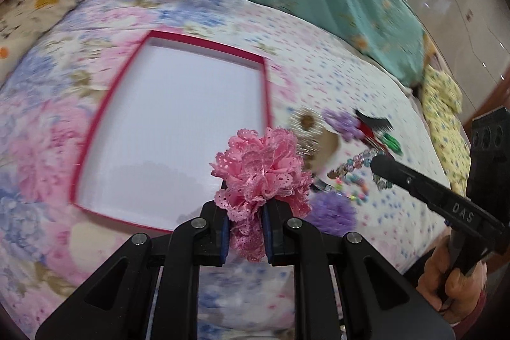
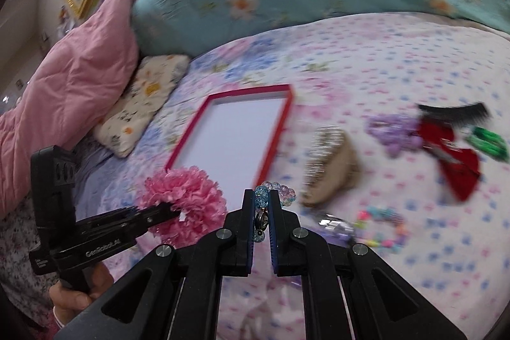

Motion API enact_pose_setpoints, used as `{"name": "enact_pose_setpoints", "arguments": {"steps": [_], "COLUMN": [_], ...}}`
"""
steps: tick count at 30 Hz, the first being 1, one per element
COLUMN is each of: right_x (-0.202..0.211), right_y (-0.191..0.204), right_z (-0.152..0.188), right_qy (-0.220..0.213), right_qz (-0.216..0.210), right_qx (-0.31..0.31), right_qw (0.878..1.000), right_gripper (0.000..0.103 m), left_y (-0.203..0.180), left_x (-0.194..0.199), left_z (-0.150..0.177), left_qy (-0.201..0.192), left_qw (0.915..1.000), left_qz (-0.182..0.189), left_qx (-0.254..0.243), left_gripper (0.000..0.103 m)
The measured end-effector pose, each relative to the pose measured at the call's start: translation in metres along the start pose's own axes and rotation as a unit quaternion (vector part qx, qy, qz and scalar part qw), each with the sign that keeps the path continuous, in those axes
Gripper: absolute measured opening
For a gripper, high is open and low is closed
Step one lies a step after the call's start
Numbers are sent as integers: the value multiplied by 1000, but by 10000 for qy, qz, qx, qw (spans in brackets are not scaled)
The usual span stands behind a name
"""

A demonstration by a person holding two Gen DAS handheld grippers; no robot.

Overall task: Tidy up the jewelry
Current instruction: 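Carry the pink scrunchie and beaded bracelet into the tray and release both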

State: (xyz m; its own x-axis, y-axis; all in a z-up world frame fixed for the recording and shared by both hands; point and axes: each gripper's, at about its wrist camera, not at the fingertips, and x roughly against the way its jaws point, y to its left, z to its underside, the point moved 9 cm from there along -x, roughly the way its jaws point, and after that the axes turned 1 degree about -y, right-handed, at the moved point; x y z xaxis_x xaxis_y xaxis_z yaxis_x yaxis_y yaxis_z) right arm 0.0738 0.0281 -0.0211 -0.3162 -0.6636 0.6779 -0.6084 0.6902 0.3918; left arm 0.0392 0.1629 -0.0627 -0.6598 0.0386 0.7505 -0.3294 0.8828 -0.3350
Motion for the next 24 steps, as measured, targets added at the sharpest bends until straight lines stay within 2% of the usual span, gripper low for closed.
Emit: {"name": "enact_pose_setpoints", "arguments": {"steps": [11,16,24], "right_x": [-68,-102,-122], "right_y": [64,68,51], "right_z": [9,26,60], "right_qy": [316,623,1158], "right_qz": [-580,-548,-341], "right_qx": [141,107,130], "right_qw": [9977,9965,9926], "right_gripper": [7,7,7], "left_y": [75,96,99], "left_x": [-6,-22,-42], "left_z": [-12,-10,7], "left_qy": [-33,92,450], "left_qw": [9978,9965,9949], "left_qz": [-395,-533,-638], "left_qx": [534,638,634], "left_gripper": [14,14,14]}}
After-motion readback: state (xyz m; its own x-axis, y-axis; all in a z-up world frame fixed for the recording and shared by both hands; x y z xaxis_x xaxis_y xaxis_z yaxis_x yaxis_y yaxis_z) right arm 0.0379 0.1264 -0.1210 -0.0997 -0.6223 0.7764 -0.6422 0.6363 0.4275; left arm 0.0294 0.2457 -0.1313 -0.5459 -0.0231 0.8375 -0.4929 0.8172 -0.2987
